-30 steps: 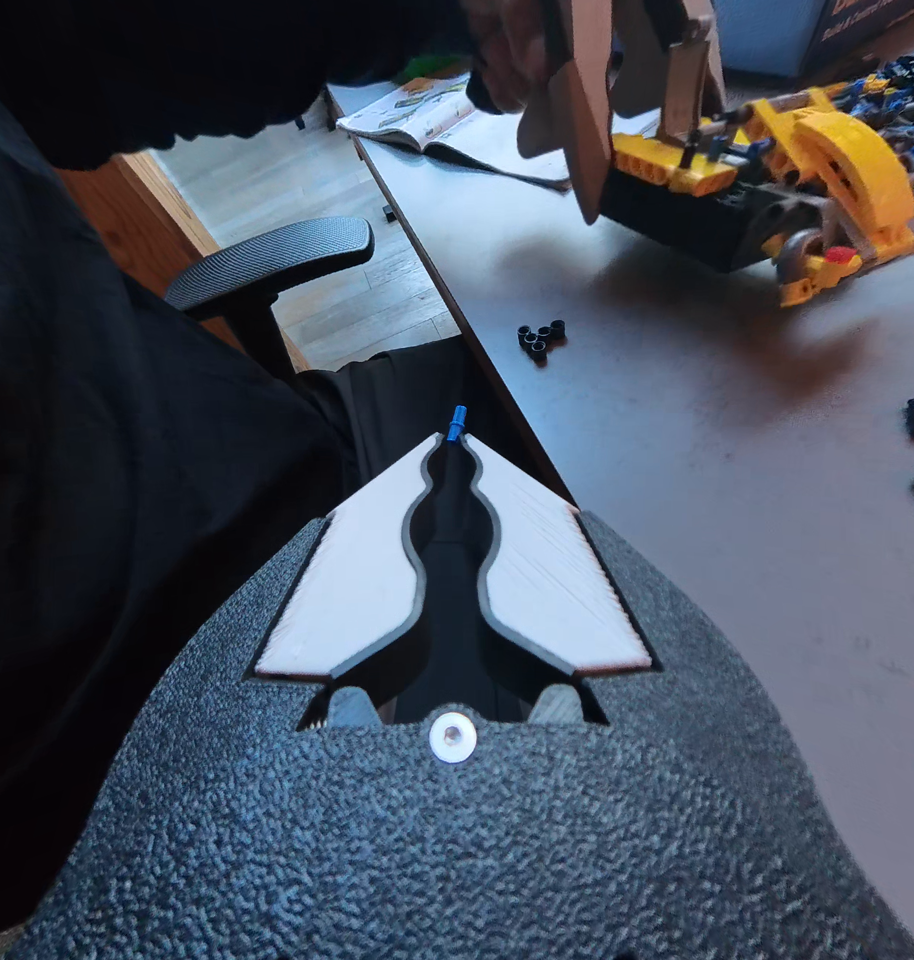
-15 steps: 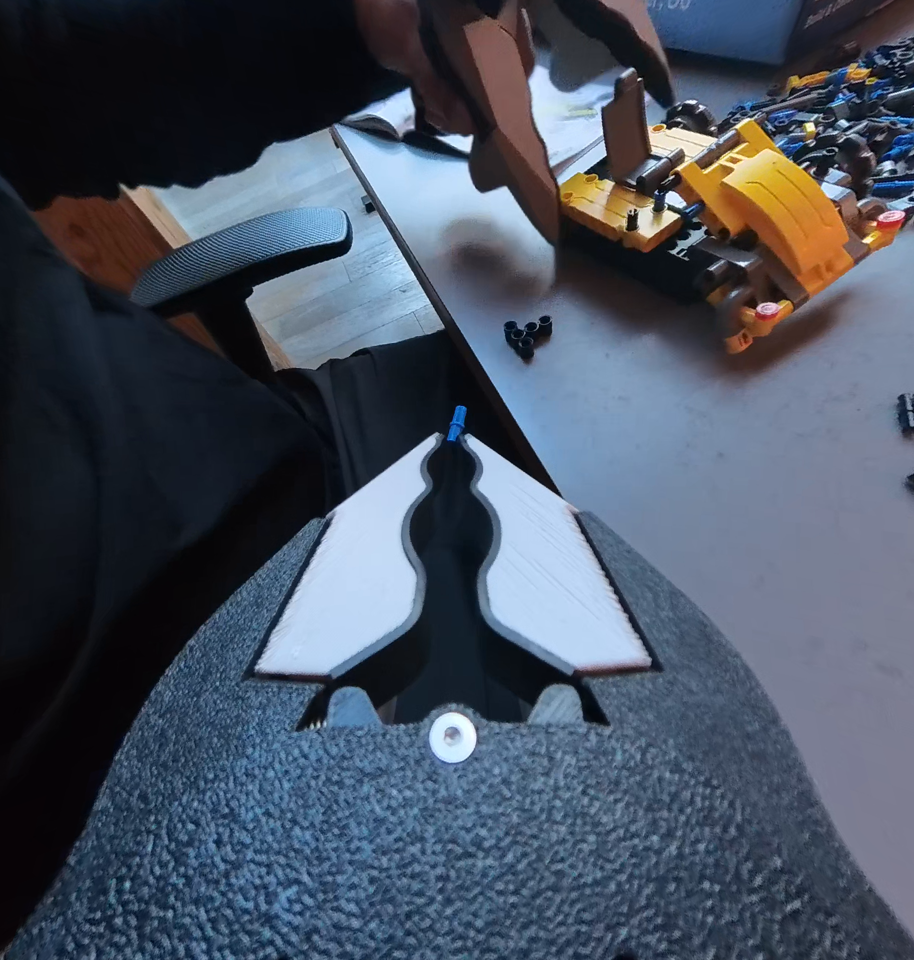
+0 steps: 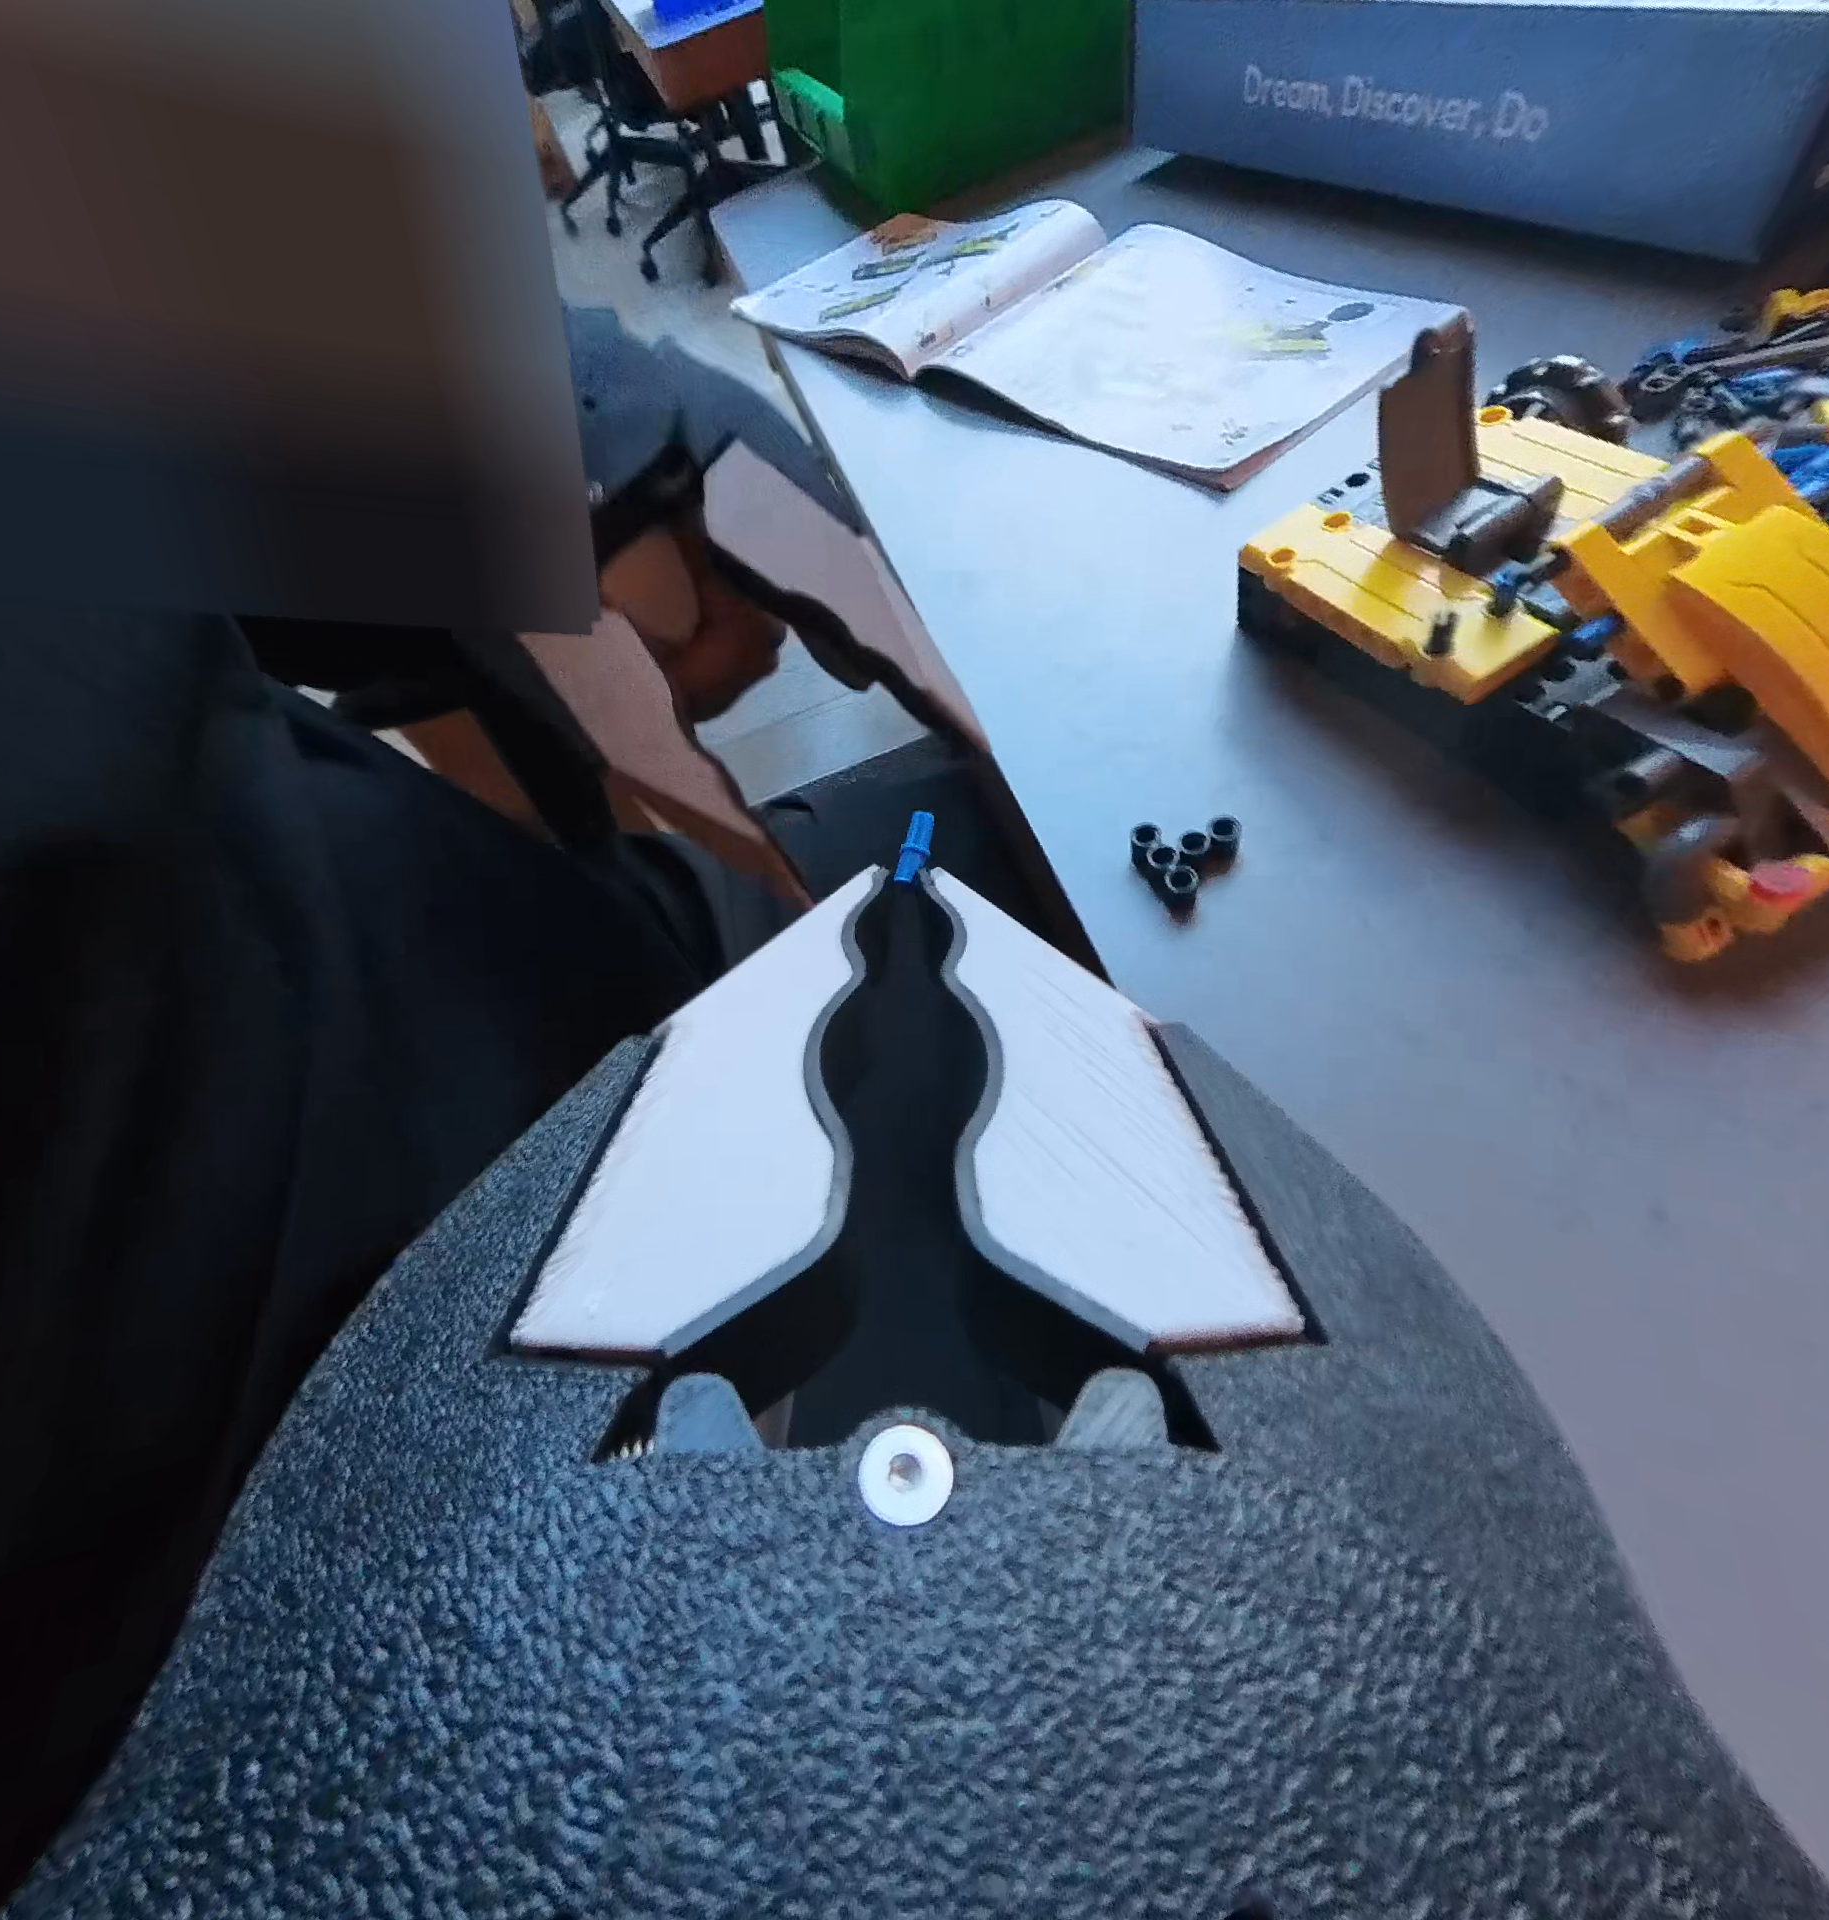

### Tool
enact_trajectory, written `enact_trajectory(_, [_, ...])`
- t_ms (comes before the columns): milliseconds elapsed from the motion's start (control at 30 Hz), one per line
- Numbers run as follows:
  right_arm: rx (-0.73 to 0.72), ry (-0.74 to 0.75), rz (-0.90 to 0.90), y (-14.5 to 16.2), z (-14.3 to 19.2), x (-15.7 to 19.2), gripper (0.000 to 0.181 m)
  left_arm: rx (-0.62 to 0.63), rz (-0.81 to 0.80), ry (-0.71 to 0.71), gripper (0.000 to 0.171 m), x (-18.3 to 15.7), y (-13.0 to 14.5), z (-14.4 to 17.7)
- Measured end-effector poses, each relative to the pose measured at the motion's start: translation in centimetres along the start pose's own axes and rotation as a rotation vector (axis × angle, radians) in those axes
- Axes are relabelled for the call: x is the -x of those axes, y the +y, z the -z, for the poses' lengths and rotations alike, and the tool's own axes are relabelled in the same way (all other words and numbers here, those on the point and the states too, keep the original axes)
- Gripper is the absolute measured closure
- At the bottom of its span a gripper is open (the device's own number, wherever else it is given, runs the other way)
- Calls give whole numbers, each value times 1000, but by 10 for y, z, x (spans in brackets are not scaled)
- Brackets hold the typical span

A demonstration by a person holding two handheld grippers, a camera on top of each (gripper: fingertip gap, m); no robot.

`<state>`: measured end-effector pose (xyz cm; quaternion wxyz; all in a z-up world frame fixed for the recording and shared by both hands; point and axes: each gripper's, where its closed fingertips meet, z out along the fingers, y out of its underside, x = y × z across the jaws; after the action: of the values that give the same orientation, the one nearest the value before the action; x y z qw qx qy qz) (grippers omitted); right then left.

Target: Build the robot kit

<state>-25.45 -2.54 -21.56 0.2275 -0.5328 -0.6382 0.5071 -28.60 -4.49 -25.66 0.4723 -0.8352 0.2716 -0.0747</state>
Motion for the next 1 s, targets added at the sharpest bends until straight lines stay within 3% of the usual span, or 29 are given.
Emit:
enact_trajectory(100, [-10,-16,-20,-7,-14,1,176,-36,-155,-47,118,2,4,1])
enact_trajectory(200, [8,-13,-28,-8,-25,-3,176,-86,-191,-46,119,5,9,5])
enact_trajectory(367, [32,9,-13,-11,-36,-9,176,-187,-29,55,119,9,4,15])
enact_trajectory(567, [65,-9,-32,-17,-55,-3,176,-358,130,50,123,30,-13,42])
enact_trajectory(733, [94,-57,-8,-24,-74,-1,176,-368,128,33,130,39,-12,42])
enact_trajectory(1000, [41,-78,2,-41,-74,-10,177,-390,204,40,131,52,-12,43])
